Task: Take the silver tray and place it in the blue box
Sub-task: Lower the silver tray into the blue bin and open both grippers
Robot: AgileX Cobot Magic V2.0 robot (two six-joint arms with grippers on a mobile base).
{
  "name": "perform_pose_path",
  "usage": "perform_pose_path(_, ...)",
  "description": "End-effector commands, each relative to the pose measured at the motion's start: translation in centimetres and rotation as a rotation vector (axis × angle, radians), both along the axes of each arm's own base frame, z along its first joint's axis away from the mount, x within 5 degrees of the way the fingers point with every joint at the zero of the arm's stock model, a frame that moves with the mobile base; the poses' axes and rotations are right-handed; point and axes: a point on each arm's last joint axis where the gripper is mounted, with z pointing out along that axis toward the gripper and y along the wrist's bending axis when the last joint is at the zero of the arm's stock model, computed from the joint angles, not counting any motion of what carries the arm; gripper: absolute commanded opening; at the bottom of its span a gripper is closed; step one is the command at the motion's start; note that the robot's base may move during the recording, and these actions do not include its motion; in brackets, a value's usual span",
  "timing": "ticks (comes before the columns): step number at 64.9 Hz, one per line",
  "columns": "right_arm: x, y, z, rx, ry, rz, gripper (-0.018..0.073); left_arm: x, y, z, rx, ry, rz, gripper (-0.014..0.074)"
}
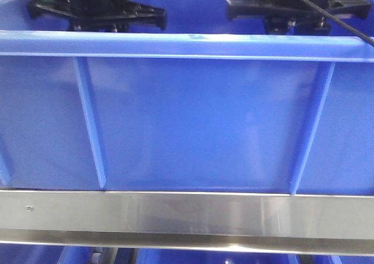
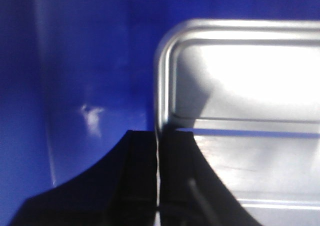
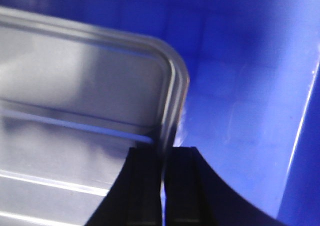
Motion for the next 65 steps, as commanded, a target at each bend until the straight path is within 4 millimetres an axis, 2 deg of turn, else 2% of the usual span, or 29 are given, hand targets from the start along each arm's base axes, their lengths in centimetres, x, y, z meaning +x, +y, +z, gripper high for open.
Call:
perform_pose_path(1, -0.1, -1.0, 3.1, -0.016, -0.115, 0.020, 0.0092, 0.2, 0.9, 3.5, -0.044, -0.129, -0.028, 0.0088)
perform_pose_path(6, -0.1, -1.2, 3.1, -0.019, -0.115, 0.017, 0.0196, 0.2, 0.8, 3.5, -0.054, -0.127, -0.041, 0.0183)
perform_pose_path(13, 0.0, -1.3, 3.1, -0.030, -0.117, 0.026, 0.0425, 0.3, 0.8, 3.6, -0.057, -0.136, -0.048, 0.0333)
perform_pose_path(18, 0.0, -1.5, 3.1, -0.046, -0.120, 0.028, 0.0578, 0.2, 0.8, 3.6, -0.057, -0.135, -0.052, 0.0390)
perform_pose_path(21, 0.0, -1.5, 3.1, -0.053, -0.122, 0.029, 0.0639, 0.2, 0.7, 3.6, -0.061, -0.131, -0.058, 0.0412)
perform_pose_path(30, -0.1, -1.6, 3.7, -0.056, -0.132, 0.028, 0.0606, 0.1, 0.7, 3.7, -0.066, -0.128, -0.067, 0.0421)
perform_pose_path(37, -0.6, -1.9, 5.3, -0.046, -0.159, 0.023, 0.0555, -0.4, 0.9, 4.6, -0.077, -0.146, -0.069, 0.0419)
perform_pose_path(42, -1.4, -2.1, 6.6, -0.036, -0.188, 0.023, 0.0480, -1.0, 1.3, 5.9, -0.091, -0.169, -0.067, 0.0398)
perform_pose_path(47, -2.4, -2.5, 8.0, -0.026, -0.216, 0.022, 0.0360, -1.9, 2.0, 7.5, -0.096, -0.187, -0.075, 0.0351)
perform_pose_path(58, -5.2, -3.9, 10.4, -0.040, -0.289, 0.021, 0.0040, -5.2, 3.5, 10.6, -0.081, -0.202, -0.146, 0.0162)
perform_pose_path(65, -7.1, -4.8, 10.8, -0.052, -0.351, 0.029, 0.0058, -7.2, 4.8, 11.6, -0.096, -0.236, -0.151, -0.0008)
